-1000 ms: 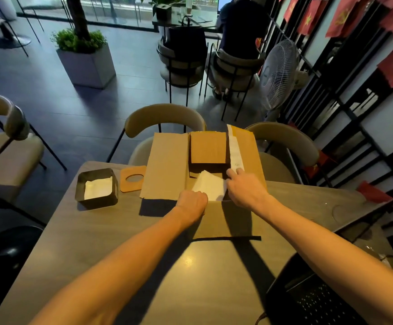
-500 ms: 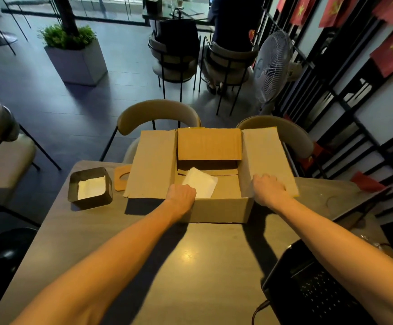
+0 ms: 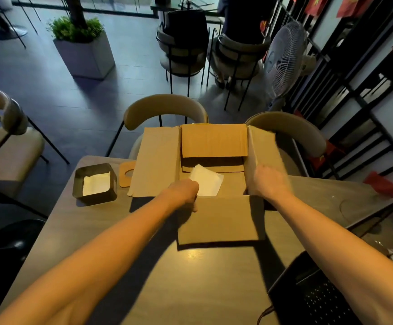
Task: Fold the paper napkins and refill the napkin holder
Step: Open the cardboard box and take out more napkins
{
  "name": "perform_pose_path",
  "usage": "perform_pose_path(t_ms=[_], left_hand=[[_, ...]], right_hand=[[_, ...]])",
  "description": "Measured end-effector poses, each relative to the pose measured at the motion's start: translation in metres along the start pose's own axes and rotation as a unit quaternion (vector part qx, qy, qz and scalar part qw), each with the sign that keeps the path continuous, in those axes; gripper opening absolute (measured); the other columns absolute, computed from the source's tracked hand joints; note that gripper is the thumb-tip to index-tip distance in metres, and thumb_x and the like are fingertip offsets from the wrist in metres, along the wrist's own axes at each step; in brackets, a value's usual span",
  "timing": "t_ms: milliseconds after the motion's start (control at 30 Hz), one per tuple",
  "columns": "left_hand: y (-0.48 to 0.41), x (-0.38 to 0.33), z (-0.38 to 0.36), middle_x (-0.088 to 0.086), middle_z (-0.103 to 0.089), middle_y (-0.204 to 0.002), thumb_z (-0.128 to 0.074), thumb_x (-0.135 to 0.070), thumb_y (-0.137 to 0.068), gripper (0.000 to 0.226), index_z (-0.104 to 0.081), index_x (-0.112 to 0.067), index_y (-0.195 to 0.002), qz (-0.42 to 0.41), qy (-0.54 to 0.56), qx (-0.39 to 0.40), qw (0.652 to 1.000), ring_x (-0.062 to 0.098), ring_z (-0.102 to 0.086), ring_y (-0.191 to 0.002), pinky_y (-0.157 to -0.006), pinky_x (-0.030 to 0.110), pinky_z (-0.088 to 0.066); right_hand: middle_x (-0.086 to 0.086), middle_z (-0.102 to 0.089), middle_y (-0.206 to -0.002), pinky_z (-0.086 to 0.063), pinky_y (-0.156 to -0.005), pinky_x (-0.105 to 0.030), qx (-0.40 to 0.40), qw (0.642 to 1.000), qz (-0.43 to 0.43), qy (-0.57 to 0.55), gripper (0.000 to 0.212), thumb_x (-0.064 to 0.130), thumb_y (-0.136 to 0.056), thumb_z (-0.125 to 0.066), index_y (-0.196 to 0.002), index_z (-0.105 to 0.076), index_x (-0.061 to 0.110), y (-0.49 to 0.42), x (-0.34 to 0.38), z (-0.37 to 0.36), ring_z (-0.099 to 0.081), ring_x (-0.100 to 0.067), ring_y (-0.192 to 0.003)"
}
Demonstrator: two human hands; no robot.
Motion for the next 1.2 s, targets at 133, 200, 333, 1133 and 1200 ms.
perform_pose_path(t_ms=[133,200,333,1133,1200], left_hand=[[-0.017,0.000,0.022,0.006,-0.060,-0.124,-0.073,-0.046,-0.084,0.057,-0.059,-0.011,-0.127,0.030,0.114,0.038,0.992,0.025,-0.056,-0.114,-0.088,0.032,-0.045],[-0.033,0.000,0.033,0.009,-0.059,-0.131,-0.063,-0.042,-0.093,0.051,-0.057,-0.009,-0.132,0.048,0.181,-0.026,0.982,0.025,-0.056,-0.118,-0.092,0.033,-0.045],[-0.067,0.008,0.030,0.015,-0.050,-0.144,-0.053,-0.022,-0.096,0.051,-0.045,-0.005,-0.143,0.108,0.275,-0.065,0.953,0.028,-0.050,-0.129,-0.100,0.035,-0.044],[-0.105,0.023,-0.035,0.009,-0.065,-0.100,-0.059,-0.008,-0.088,0.033,-0.061,-0.007,-0.121,0.172,0.556,-0.035,0.812,0.021,-0.062,-0.083,-0.059,0.024,-0.048],[-0.096,0.019,-0.017,0.005,-0.066,-0.106,-0.058,-0.012,-0.092,0.033,-0.059,-0.014,-0.125,0.128,0.580,-0.049,0.803,0.016,-0.062,-0.084,-0.060,0.026,-0.050]], right_hand=[[-0.013,-0.061,-0.116,-0.051,-0.079,-0.040,-0.022,0.995,0.040,-0.089,0.034,0.024,-0.091,-0.061,-0.121,-0.052,0.009,-0.008,0.039,0.007,-0.062,-0.033,-0.104],[-0.012,-0.064,-0.114,-0.050,-0.070,-0.036,0.044,0.984,0.014,-0.173,0.033,0.026,-0.092,-0.059,-0.118,-0.054,0.007,-0.013,0.057,-0.004,-0.064,-0.032,-0.100],[-0.013,-0.065,-0.106,-0.045,-0.053,-0.023,0.172,0.934,-0.057,-0.307,0.030,0.028,-0.092,-0.058,-0.108,-0.062,0.003,-0.023,0.083,-0.033,-0.061,-0.021,-0.074],[-0.011,-0.060,-0.095,-0.050,-0.061,-0.029,0.268,0.840,-0.145,-0.449,0.036,0.006,-0.084,-0.066,-0.118,-0.053,0.009,-0.045,0.095,-0.066,-0.057,-0.019,-0.072],[-0.015,-0.064,-0.108,-0.057,-0.084,-0.039,0.240,0.846,-0.123,-0.459,0.033,0.003,-0.083,-0.066,-0.114,-0.056,0.010,-0.043,0.091,-0.049,-0.064,-0.027,-0.094]])
Point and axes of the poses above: each hand's wrist, its own y-axis away from the middle knuckle, its own z-axis out of the back of the hand, x = y × z, the point moved 5 cm from there along -y, towards the middle knuckle
